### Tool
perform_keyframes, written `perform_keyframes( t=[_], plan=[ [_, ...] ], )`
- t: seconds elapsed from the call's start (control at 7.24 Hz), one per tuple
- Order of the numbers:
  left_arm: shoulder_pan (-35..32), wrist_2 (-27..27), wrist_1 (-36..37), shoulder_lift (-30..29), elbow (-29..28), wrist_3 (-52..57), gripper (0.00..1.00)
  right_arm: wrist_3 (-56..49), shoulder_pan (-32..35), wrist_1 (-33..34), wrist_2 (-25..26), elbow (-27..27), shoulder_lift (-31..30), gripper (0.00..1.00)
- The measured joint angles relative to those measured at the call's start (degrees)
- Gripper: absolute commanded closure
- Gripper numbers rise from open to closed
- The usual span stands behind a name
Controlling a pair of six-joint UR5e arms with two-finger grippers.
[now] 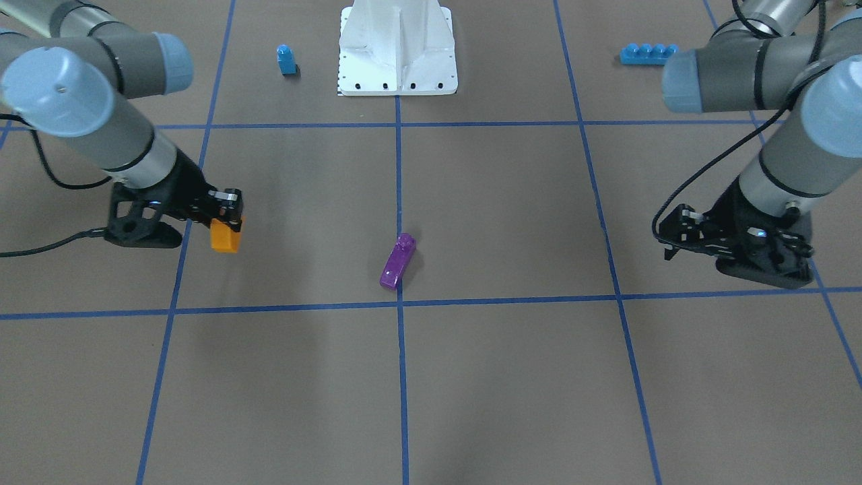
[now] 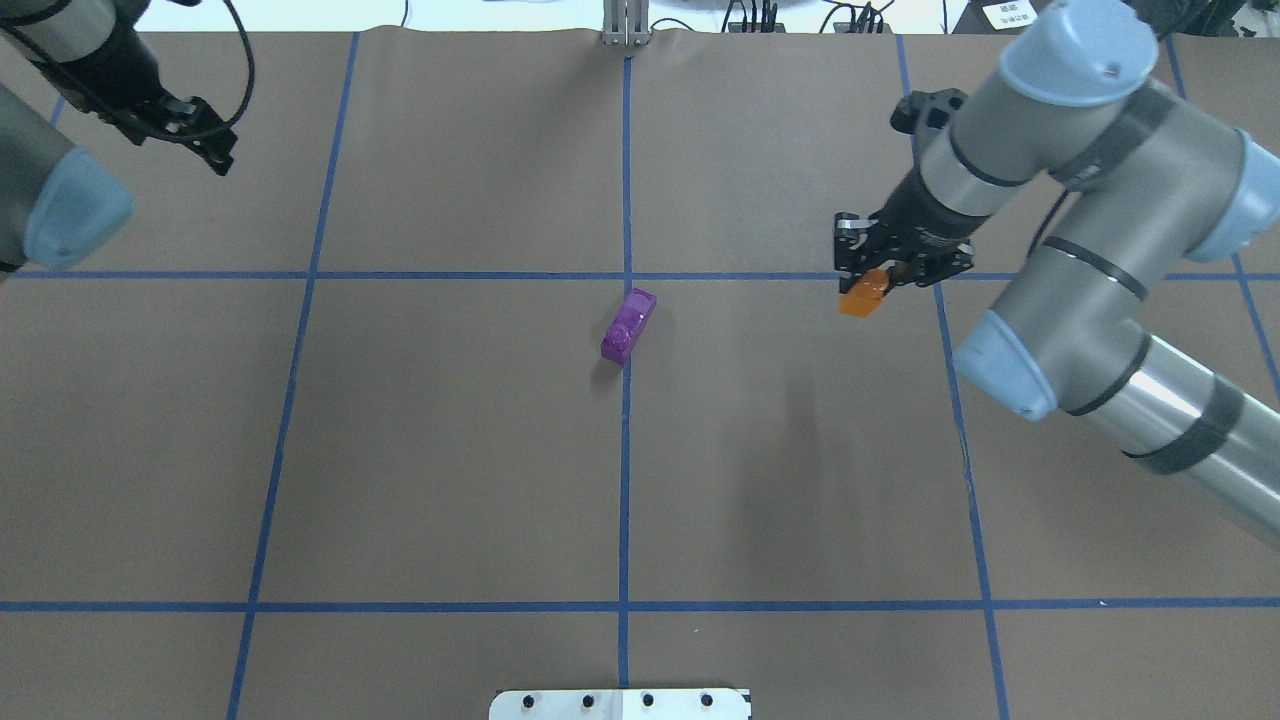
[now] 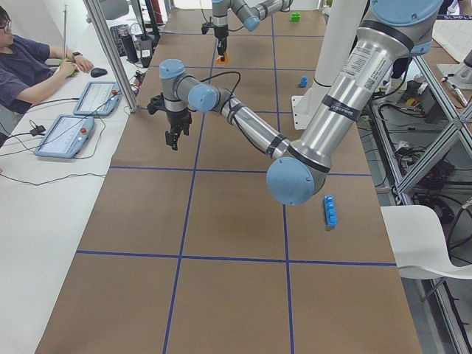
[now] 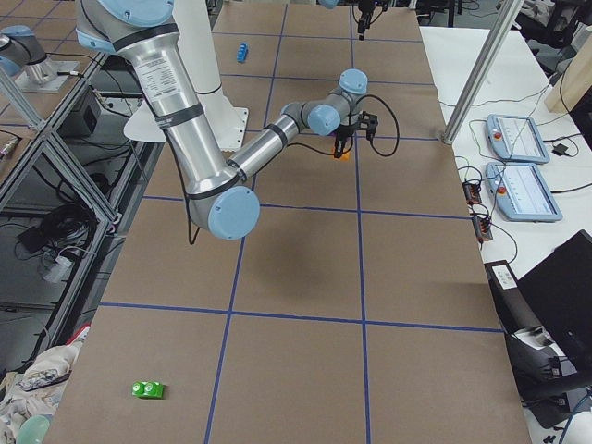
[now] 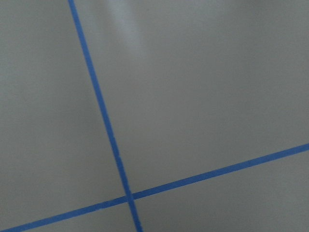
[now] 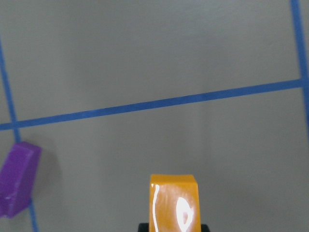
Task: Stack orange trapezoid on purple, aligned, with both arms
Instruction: 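Carry the orange block with the right gripper over the purple block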
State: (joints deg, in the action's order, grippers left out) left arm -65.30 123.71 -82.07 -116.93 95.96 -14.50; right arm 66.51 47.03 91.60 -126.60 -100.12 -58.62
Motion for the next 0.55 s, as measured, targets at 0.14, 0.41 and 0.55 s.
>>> perform_keyframes(
  t=[0.14,0.41,0.55],
  plan=[
    [-2.5,0.2,0.0,2.5,-0.2,4.2,0.0,6.2,-3.0,3.8,2.2,3.4,7.6,1.0],
    [-6.5,0.3,-0.1,6.4,-1.2,11.6,0.0,20.0,-7.8,6.1,6.2,12.4,19.2,1.0],
    [-7.5,0.4,-0.2,7.2,-1.9,13.7,0.0,24.3,-9.9,6.2,8.4,15.2,21.8,1.0]
  ],
)
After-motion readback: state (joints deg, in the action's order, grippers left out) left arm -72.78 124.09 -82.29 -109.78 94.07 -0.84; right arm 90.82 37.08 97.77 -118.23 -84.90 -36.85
